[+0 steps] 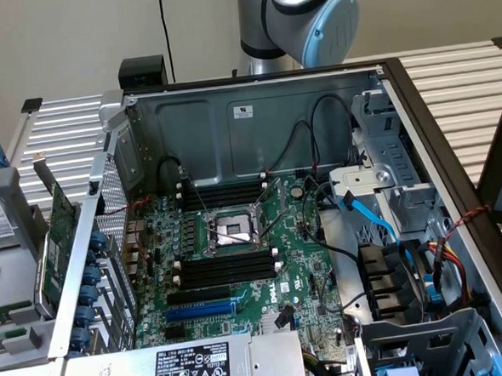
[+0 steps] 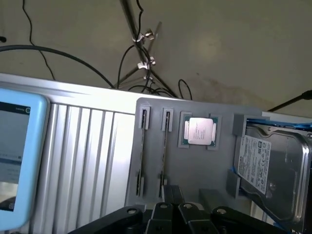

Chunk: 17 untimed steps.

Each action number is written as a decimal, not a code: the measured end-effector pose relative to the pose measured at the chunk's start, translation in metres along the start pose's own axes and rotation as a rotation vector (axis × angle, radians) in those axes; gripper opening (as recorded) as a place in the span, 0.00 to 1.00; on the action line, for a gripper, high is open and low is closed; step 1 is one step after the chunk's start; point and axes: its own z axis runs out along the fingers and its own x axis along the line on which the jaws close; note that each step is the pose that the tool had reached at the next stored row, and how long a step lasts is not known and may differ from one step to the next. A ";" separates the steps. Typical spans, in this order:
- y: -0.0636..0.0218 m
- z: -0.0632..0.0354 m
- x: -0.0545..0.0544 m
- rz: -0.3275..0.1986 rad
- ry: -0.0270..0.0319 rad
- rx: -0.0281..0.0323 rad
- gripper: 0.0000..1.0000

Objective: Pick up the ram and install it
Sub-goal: 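Pick up the ram and move it above insertion slot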

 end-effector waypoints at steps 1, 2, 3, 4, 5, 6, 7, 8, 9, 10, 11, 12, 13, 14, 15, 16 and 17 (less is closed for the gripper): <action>0.0001 0.0008 0.000 0.000 0.0000 0.0000 0.11; 0.0002 0.0017 0.001 0.000 0.0000 0.0000 0.11; 0.0002 0.0028 0.001 0.000 -0.0001 0.0001 0.11; 0.0004 0.0039 0.002 0.000 -0.0001 0.0000 0.11; 0.0004 0.0047 0.002 0.000 -0.0001 0.0000 0.11; 0.0005 0.0056 0.003 0.000 -0.0001 -0.0001 0.11; 0.0006 0.0064 0.004 0.000 -0.0001 0.0000 0.11; 0.0007 0.0071 0.004 0.000 0.0000 -0.0002 0.11; 0.0008 0.0080 0.006 0.000 0.0000 0.0000 0.11; 0.0010 0.0089 0.007 0.000 -0.0001 0.0000 0.11; 0.0012 0.0099 0.008 0.000 -0.0001 0.0000 0.17; 0.0013 0.0109 0.009 0.000 -0.0001 0.0002 0.24; 0.0013 0.0122 0.010 0.000 -0.0001 0.0001 0.24; 0.0010 0.0137 0.012 0.000 -0.0002 0.0002 0.30; 0.0003 0.0153 0.013 0.000 -0.0001 0.0000 0.36; -0.0006 0.0171 0.014 0.000 -0.0001 0.0000 0.36; -0.0017 0.0188 0.015 0.000 0.0000 -0.0002 0.36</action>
